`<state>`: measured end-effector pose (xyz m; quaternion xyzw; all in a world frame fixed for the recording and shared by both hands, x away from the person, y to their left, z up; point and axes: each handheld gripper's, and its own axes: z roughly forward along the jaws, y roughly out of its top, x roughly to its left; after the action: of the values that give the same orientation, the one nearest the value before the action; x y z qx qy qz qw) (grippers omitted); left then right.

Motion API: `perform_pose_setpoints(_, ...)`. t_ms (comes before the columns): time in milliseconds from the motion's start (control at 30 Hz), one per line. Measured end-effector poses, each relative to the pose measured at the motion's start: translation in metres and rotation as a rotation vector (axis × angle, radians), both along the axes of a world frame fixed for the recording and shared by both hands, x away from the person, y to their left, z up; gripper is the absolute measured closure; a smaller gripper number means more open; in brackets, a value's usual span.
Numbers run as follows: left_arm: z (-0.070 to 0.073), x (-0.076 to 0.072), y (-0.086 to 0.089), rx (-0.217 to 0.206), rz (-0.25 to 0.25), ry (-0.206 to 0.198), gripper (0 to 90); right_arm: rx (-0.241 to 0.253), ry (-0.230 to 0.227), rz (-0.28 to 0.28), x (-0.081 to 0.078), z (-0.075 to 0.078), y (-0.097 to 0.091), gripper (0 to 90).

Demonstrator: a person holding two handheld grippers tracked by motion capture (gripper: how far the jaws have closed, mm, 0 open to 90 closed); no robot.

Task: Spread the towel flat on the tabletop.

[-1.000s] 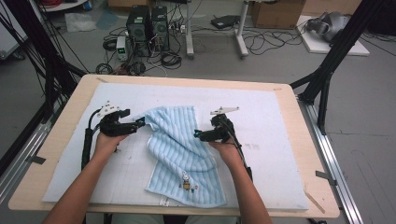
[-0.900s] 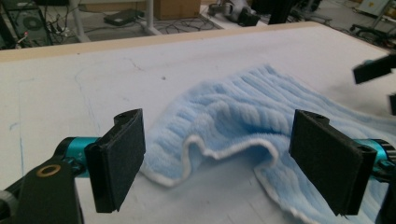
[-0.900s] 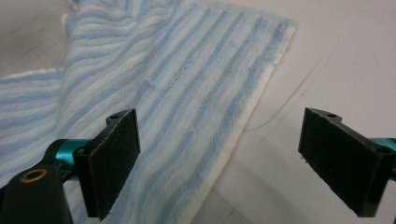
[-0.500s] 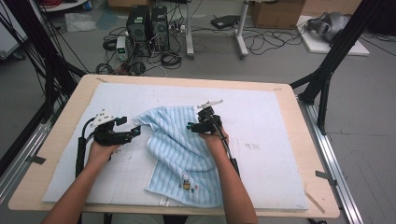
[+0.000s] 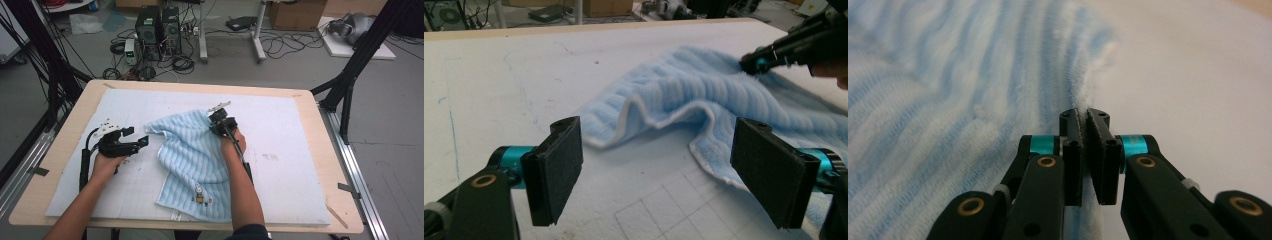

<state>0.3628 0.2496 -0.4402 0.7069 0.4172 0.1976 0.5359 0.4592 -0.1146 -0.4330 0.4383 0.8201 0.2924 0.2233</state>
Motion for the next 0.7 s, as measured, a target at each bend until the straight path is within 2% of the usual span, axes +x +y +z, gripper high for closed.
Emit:
perform_pose_setpoints(67, 0.000, 0.000, 0.000, -0.001, -0.001, 0.000, 21.7, 0.015, -0.007, -0.098, 0.007, 0.002, -0.017, 85.1)
perform_pose_setpoints(133, -0.001, 0.000, 0.000, 0.000, -0.003, 0.004, 21.7, 0.039, -0.041, -0.169, 0.010, 0.005, -0.033, 85.1)
perform_pose_setpoints(200, -0.002, 0.000, 0.001, -0.012, -0.002, 0.007, 22.3, 0.032, -0.076, -0.241, 0.011, 0.007, -0.046, 85.0)
perform_pose_setpoints(267, -0.002, 0.000, 0.001, -0.011, -0.002, 0.009, 22.6, 0.054, -0.092, -0.317, 0.010, 0.008, -0.057, 83.8)
perform_pose_setpoints(300, -0.002, 0.000, 0.001, -0.011, -0.005, 0.011, 22.7, 0.082, -0.079, -0.337, 0.009, 0.008, -0.060, 80.5)
perform_pose_setpoints(333, -0.002, 0.000, 0.001, -0.012, -0.009, 0.011, 23.1, 0.107, -0.057, -0.326, 0.009, 0.006, -0.061, 74.8)
perform_pose_setpoints(367, -0.002, 0.000, 0.000, -0.008, -0.017, 0.013, 23.9, 0.122, -0.057, -0.300, 0.008, 0.005, -0.060, 70.0)
perform_pose_setpoints(433, -0.003, 0.000, -0.002, -0.004, -0.032, 0.017, 26.0, 0.140, -0.089, -0.254, 0.002, 0.006, -0.059, 62.5)
perform_pose_setpoints(467, -0.003, 0.000, -0.003, 0.001, -0.043, 0.019, 26.8, 0.167, -0.091, -0.248, -0.001, 0.006, -0.060, 59.5)
perform_pose_setpoints(600, -0.004, -0.003, -0.009, 0.013, -0.097, 0.021, 36.1, 0.243, -0.084, -0.182, -0.017, 0.012, -0.070, 52.6)
perform_pose_setpoints(700, -0.004, -0.003, -0.014, 0.008, -0.108, 0.029, 35.4, 0.279, -0.074, -0.116, -0.035, 0.017, -0.081, 49.2)
